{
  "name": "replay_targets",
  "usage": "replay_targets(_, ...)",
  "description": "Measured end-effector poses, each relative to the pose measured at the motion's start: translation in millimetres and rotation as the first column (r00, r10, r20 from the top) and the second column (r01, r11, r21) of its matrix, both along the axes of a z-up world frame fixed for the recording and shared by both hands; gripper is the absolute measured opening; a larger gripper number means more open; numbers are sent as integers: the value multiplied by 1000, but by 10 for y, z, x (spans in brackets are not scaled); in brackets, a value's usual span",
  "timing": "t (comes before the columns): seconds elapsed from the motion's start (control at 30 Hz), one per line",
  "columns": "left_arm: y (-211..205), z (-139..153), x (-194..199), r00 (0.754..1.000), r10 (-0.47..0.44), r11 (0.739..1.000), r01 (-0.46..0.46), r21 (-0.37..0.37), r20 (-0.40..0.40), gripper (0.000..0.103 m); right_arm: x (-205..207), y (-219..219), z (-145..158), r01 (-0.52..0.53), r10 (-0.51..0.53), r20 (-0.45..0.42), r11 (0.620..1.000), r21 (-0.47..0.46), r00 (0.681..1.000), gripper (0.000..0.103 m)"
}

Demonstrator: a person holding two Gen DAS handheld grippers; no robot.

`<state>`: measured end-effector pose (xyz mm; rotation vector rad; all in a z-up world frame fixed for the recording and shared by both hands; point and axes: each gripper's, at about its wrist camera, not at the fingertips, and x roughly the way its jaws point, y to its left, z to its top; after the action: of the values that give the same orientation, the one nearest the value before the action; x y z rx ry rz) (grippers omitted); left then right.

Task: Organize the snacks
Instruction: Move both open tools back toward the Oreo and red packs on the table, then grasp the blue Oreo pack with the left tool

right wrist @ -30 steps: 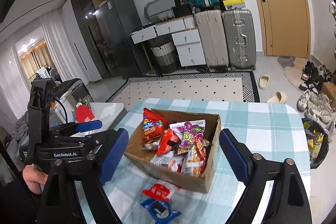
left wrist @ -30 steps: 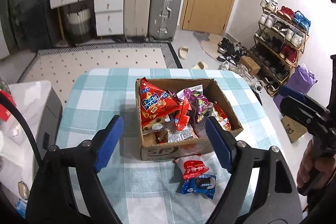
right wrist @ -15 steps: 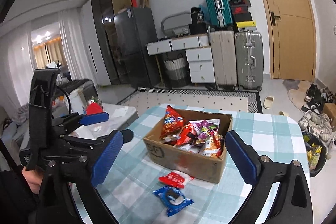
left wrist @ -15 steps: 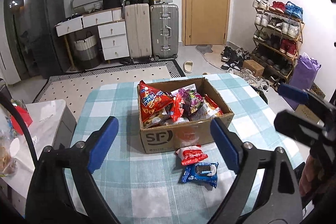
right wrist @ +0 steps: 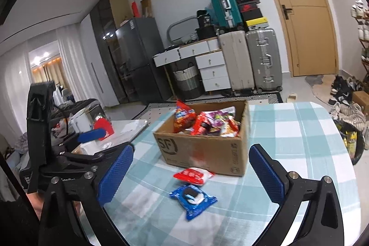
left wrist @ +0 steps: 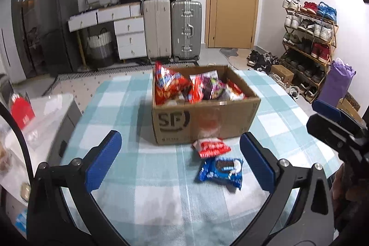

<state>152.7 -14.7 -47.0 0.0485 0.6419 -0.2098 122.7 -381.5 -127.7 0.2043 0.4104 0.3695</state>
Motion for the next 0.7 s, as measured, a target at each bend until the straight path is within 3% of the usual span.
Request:
replay_targets(0.33,-26,-762,242,992,-13,999,8,-41,-122,102,62,13,-452,57,-58,-1,990,-128,998,102)
replay_targets(0.43,-90,-920,346,985,-47,997,35,-72,-164,102,90,7,-523,52,-51,7,993,-109,999,102)
replay_targets(0.5,-163,-1016,423,974,-124,989,106,-104,-190,102,133,5,-570,53,-53,-3,994,-94,999,102)
replay_targets(0.7,-380,-1248,628,954,-188,982,178,-65,-232,102,197,-61,-719,104,-105,-18,993,-54,994,102)
